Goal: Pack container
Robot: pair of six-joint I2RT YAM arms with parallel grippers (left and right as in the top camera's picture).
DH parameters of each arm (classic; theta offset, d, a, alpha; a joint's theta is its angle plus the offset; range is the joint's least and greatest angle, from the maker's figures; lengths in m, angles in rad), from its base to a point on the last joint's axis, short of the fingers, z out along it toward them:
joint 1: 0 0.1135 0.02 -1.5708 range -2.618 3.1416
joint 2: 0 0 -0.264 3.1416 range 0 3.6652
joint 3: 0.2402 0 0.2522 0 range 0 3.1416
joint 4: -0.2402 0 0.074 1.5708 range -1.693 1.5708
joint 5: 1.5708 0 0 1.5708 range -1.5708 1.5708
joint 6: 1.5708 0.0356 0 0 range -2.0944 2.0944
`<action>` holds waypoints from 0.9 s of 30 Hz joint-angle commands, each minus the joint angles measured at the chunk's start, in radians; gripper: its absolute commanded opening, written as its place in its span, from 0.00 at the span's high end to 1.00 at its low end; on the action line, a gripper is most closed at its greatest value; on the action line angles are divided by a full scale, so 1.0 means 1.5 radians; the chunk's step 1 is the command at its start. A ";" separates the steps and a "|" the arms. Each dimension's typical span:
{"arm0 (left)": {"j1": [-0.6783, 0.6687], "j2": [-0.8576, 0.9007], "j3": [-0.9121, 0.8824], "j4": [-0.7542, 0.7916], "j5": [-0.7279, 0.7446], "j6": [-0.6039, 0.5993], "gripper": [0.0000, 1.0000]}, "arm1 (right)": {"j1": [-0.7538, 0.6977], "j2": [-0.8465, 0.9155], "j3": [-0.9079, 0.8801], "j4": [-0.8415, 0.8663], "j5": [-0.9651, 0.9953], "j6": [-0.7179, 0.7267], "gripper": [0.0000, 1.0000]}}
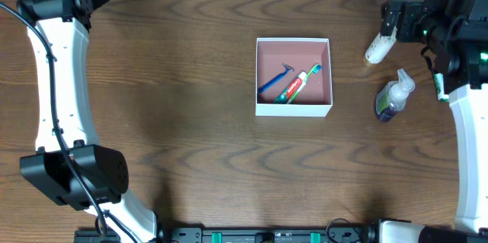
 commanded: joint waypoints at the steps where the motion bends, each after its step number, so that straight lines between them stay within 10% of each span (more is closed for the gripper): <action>1: 0.001 -0.002 -0.003 0.001 -0.011 0.003 0.02 | -0.026 -0.022 0.026 -0.001 0.016 -0.003 0.01; 14: 0.001 -0.002 -0.003 0.001 -0.011 0.004 0.02 | -0.304 -0.014 0.027 -0.206 -0.105 -0.135 0.01; 27: 0.001 -0.002 -0.003 0.001 -0.011 0.004 0.02 | -0.325 0.095 0.026 -0.181 -0.049 -0.316 0.01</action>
